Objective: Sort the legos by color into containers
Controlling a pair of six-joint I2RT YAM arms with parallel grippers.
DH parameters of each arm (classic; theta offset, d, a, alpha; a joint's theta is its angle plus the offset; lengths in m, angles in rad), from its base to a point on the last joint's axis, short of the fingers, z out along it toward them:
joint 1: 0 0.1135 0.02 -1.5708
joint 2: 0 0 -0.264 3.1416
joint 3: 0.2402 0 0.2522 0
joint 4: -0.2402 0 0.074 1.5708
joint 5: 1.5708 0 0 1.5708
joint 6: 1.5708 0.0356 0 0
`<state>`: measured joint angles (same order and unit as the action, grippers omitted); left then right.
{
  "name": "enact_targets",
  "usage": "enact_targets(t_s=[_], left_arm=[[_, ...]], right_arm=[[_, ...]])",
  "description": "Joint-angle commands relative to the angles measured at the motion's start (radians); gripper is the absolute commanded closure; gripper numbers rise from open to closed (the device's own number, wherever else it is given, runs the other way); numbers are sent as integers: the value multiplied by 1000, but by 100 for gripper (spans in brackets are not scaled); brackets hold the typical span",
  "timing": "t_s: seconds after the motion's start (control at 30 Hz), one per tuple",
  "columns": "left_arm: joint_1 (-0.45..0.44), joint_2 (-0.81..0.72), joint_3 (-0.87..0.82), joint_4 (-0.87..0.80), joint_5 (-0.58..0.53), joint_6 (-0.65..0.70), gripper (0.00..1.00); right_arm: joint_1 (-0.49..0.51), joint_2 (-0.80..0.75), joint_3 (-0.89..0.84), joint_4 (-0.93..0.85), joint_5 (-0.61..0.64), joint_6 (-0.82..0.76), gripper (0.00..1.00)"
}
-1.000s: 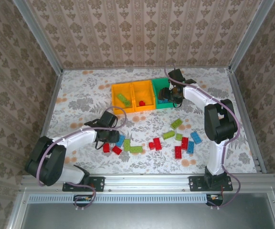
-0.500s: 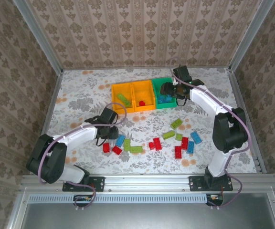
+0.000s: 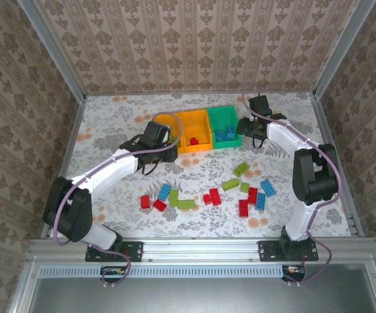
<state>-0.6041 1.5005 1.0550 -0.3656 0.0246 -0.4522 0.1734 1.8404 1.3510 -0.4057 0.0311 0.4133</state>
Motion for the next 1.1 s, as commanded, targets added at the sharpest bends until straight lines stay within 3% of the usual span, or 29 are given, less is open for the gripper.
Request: enact_targets(t_s=[0.0,0.47,0.67,0.83,1.07], left_arm=[[-23,48,60,23,53,23,77],[-63,175,236,50,107,48,77],[-68,238,321,68,129,65,76],[-69,344,451,68,162,85,76],[-68,540,696,58,246,101,76]], right_arm=[[6,36,4,30,7,-33,49],[29,107,4,54,-70,-82,79],[69,78,-53,75,-99,-68,80],[76,-52,-166,74,-45,21,69],[73,-294,-304,-111,99,84,24]])
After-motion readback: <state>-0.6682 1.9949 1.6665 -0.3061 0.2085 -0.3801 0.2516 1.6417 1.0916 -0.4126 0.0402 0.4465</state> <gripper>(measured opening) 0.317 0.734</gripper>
